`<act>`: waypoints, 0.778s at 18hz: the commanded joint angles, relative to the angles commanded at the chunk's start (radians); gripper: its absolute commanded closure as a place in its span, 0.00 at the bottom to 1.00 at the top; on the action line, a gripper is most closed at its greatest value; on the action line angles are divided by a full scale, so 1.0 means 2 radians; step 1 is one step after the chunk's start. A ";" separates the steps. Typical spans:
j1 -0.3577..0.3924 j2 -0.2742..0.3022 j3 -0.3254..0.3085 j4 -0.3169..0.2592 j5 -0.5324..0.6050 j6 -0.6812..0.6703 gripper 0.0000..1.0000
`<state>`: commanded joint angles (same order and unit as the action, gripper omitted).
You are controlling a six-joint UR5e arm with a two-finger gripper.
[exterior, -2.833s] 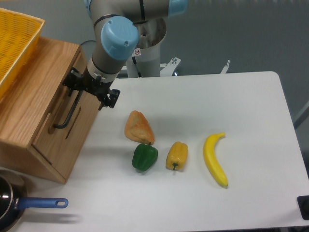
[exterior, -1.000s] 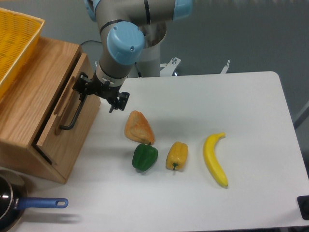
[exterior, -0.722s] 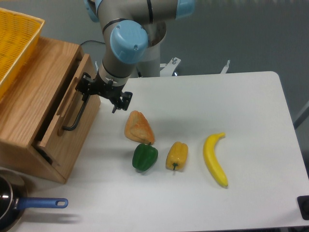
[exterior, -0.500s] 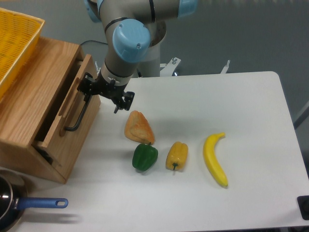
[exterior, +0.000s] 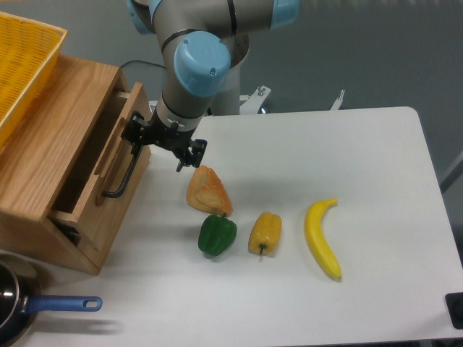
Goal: Slide open the top drawer
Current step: 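Pull the handle outward, sliding the wooden drawer open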
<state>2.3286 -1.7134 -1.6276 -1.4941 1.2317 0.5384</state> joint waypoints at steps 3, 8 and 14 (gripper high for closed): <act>-0.001 -0.005 0.008 0.000 0.026 0.002 0.00; 0.001 -0.008 0.016 0.001 0.029 0.009 0.00; 0.005 -0.012 0.026 0.001 0.039 0.009 0.00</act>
<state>2.3393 -1.7365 -1.5754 -1.4926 1.3100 0.5568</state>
